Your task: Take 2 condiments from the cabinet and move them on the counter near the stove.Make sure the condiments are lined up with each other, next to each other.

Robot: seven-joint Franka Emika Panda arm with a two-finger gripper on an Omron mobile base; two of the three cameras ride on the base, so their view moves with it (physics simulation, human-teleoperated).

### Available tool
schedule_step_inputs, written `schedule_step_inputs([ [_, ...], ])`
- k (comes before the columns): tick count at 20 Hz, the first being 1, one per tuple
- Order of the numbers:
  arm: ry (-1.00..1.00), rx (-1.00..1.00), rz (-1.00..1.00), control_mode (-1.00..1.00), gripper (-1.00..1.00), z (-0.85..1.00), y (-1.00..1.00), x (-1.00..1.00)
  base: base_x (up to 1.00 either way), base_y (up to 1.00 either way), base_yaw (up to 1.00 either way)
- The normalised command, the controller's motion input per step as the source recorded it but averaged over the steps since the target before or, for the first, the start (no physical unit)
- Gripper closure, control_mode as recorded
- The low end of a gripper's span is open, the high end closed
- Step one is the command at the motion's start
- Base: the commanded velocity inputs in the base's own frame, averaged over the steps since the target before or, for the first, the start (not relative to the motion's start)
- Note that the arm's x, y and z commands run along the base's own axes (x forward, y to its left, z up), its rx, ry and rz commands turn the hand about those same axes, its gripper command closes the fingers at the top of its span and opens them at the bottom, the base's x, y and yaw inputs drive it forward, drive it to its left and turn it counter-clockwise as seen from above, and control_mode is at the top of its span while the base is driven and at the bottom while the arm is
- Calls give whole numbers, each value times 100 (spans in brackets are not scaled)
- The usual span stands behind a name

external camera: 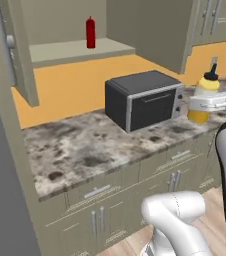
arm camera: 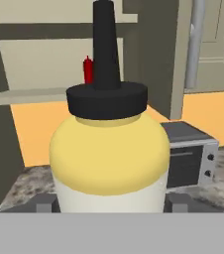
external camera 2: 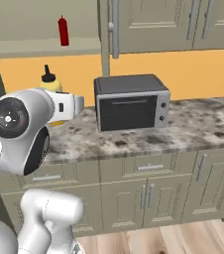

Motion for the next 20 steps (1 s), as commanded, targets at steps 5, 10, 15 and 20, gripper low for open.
schedule_step_inputs([
  [5, 0, 0, 0, 100, 100, 0, 0, 0, -39, -60, -54],
  [10, 0, 0, 0, 100, 100, 0, 0, 0, -36, -43, -51],
  [15, 0, 0, 0, 100, 100, 0, 0, 0, -40, -37, -50],
  [20, 0, 0, 0, 100, 100, 0, 0, 0, -36, -25, -48],
])
